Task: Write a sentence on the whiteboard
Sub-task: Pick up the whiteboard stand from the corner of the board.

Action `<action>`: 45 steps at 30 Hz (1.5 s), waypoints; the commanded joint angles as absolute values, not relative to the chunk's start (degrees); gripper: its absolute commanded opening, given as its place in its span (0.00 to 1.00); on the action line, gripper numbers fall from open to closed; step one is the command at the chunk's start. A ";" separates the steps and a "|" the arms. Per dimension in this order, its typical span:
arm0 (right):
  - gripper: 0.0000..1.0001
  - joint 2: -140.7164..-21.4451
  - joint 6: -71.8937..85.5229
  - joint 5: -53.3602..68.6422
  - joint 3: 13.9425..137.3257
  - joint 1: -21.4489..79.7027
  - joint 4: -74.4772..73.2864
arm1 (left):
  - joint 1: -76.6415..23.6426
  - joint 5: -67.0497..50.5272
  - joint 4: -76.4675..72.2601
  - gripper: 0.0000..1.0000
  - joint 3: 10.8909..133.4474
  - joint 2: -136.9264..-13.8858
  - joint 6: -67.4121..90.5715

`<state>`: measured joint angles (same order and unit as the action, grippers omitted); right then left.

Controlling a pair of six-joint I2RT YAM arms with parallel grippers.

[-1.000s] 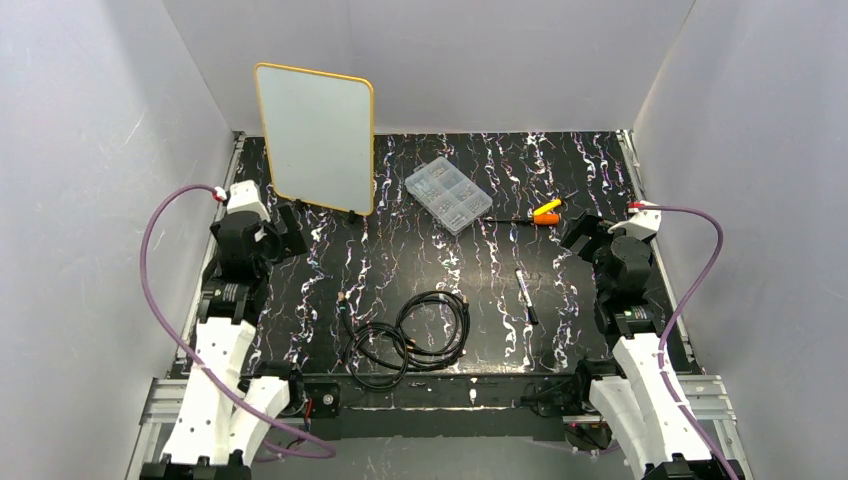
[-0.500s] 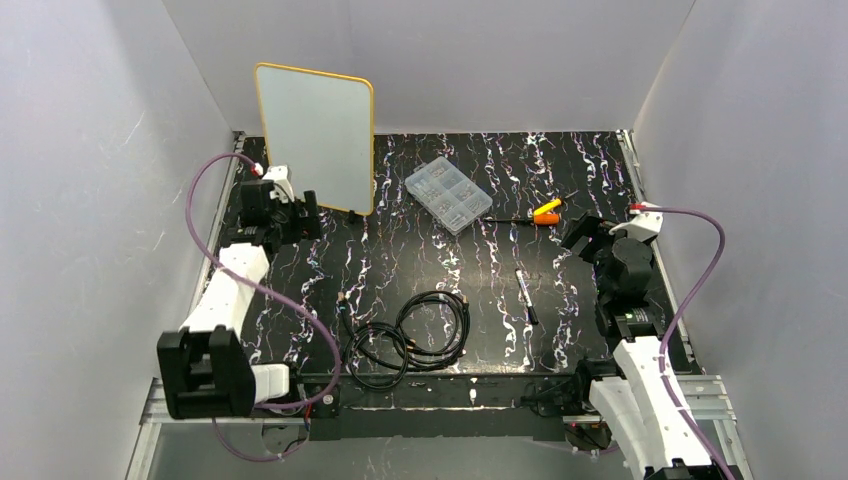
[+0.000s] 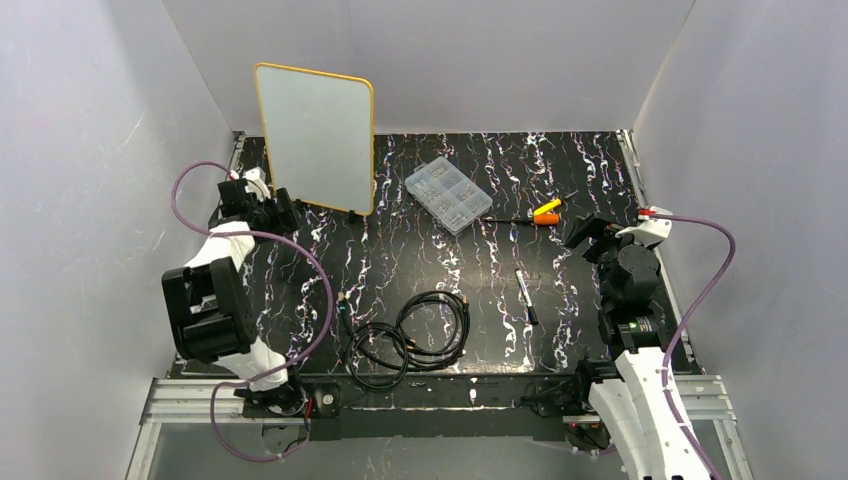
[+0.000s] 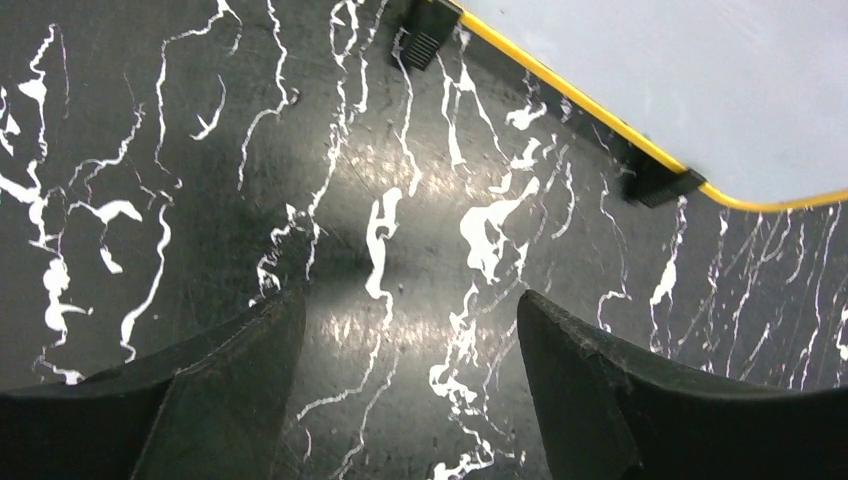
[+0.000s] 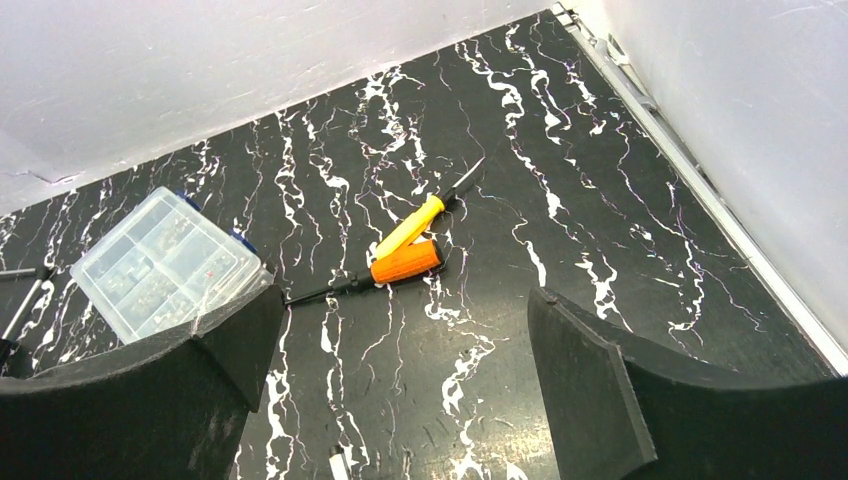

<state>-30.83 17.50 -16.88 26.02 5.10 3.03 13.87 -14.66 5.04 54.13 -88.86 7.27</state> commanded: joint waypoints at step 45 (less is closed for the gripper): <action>1.00 -32.58 16.88 -18.79 25.75 4.89 7.03 | 12.57 -16.65 0.36 0.38 77.03 -116.01 10.35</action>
<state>-32.36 17.58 -18.50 25.39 5.10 3.62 12.82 -17.06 0.21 74.61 -114.52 11.42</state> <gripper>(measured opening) 0.997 0.392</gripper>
